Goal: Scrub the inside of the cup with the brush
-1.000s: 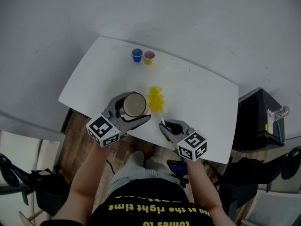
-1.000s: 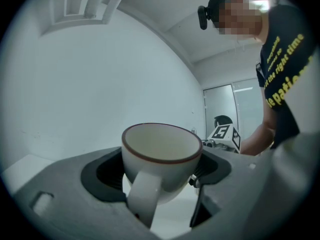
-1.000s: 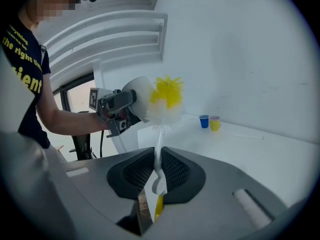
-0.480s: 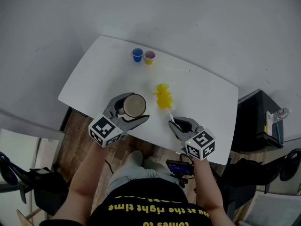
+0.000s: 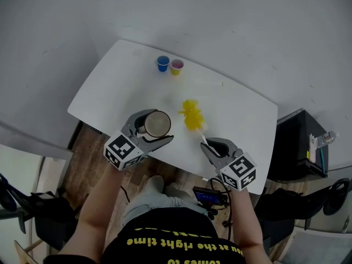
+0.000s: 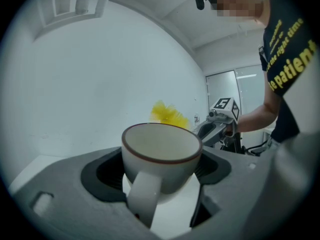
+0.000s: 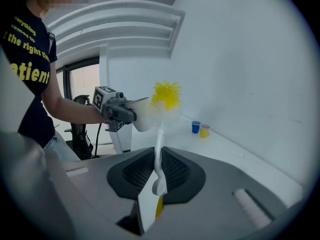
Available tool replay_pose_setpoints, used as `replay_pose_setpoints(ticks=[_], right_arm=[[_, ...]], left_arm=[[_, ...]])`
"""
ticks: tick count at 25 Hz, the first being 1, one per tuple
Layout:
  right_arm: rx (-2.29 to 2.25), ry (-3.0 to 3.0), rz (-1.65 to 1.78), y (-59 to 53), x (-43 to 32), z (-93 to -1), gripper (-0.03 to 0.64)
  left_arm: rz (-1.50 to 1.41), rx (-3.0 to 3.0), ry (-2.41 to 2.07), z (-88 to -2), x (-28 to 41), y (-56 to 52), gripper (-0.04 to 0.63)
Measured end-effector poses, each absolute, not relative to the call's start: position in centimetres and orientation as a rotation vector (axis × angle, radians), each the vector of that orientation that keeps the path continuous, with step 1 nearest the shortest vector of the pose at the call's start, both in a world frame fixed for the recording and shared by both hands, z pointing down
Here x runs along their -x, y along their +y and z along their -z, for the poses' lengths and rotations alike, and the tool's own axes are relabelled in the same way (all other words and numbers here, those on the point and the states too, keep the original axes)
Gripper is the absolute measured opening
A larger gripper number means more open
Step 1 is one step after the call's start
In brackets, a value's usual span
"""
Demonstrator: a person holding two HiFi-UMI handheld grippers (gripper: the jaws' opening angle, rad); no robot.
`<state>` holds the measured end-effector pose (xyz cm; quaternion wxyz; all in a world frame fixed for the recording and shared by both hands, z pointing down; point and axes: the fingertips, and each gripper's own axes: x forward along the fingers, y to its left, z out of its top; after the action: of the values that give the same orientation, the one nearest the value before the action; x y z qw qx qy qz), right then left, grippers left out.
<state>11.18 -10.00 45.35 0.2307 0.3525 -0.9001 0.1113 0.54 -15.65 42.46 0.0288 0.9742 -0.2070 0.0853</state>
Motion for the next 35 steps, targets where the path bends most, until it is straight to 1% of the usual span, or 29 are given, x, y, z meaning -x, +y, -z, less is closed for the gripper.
replay_pose_setpoints(ticks=[13, 18, 35], right_arm=[[-0.854, -2.335, -0.033, -9.5, -11.8, -43.9, 0.052], [-0.818, -2.298, 0.025, -9.4, -11.9, -43.2, 0.052], [-0.64, -2.089, 0.232, -8.4, -13.1, -42.5, 0.052]], left_arm=[[-0.401, -2.956, -0.617, -45.2, 0.2, -15.2, 0.411], [-0.405, -2.951, -0.594, -45.6, 0.0, -14.9, 0.411], [-0.62, -2.948, -0.525, -48.0, -1.4, -13.8, 0.41]])
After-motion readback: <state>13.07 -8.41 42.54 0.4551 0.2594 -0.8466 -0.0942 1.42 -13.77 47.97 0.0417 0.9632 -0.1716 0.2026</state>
